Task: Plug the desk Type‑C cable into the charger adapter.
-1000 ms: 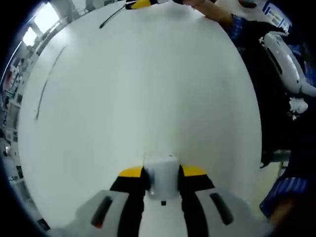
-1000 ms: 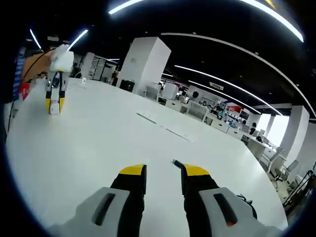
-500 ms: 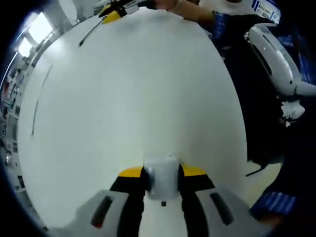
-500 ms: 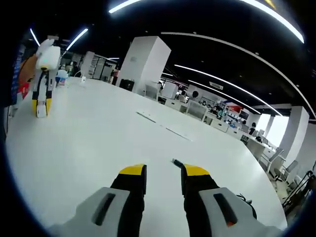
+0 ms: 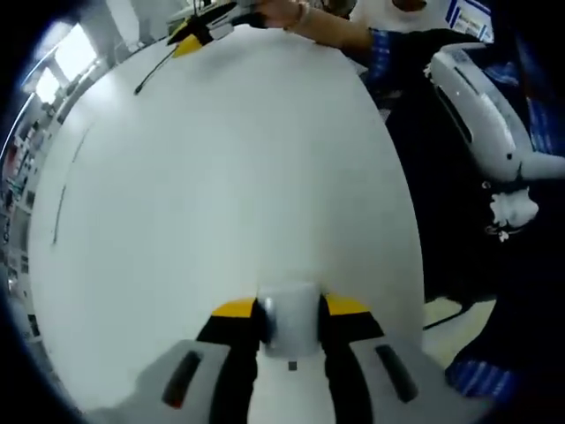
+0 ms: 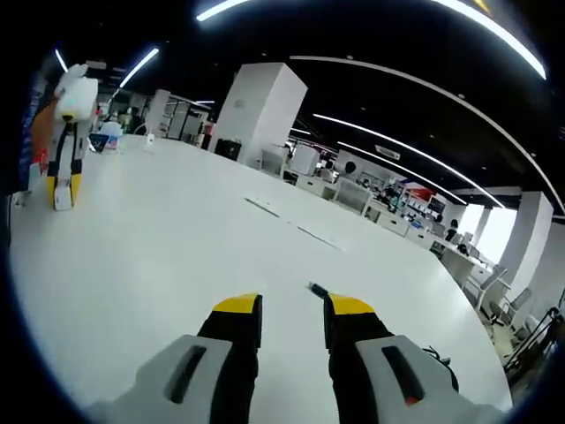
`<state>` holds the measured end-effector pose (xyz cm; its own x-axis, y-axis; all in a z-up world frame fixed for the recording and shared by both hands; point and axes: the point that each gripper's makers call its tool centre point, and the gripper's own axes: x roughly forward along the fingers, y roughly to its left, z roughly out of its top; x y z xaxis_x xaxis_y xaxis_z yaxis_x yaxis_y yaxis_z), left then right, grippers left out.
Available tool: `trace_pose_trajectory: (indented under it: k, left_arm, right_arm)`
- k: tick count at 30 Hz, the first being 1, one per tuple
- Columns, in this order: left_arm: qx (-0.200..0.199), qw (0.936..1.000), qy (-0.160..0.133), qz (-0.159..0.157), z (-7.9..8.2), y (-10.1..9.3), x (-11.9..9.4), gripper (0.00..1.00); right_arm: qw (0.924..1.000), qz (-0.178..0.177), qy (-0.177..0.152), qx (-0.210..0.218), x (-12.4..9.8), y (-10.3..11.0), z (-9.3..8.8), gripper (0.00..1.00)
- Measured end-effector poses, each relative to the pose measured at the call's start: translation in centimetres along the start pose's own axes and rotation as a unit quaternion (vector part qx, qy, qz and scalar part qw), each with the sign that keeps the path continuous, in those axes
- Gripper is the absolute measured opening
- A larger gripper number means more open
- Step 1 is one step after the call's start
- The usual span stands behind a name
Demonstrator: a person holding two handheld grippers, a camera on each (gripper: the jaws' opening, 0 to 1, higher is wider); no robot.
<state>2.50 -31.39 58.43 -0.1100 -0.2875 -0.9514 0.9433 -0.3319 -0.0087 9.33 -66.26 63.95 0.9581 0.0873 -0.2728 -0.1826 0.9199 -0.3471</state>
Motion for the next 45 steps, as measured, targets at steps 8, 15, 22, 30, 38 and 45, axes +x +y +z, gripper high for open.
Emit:
trace_pose_trajectory:
  k: [8,15,22,30,38,45]
  left_arm:
    - [-0.006,0.9986,-0.053,-0.004,0.4,-1.0,0.2,0.26]
    - [-0.009,0.9927,-0.12,-0.006,0.8,-0.8,0.2,0.27]
    - [-0.014,0.9822,-0.187,0.014,1.1,-0.5,0.0,0.28]
    - [-0.015,0.9659,-0.258,0.015,1.2,-0.4,-0.3,0.29]
    - [-0.015,0.9595,-0.281,0.014,1.4,-0.5,-0.3,0.29]
    - [-0.011,0.9559,-0.293,0.011,1.6,-0.5,-0.2,0.29]
  right_arm:
    - [1.0,0.003,0.003,-0.004,0.1,0.1,-0.1,0.28]
    - [1.0,0.003,0.007,-0.007,0.2,0.0,-0.3,0.28]
    - [1.0,-0.008,0.0,-0.003,0.1,-0.6,-0.1,0.28]
    - [0.9996,-0.022,-0.011,-0.012,0.3,-1.1,0.2,0.28]
    - [0.9967,-0.023,-0.072,0.03,-0.3,-1.9,2.3,0.28]
    - [0.9951,-0.029,-0.084,0.045,-0.1,-3.4,4.4,0.26]
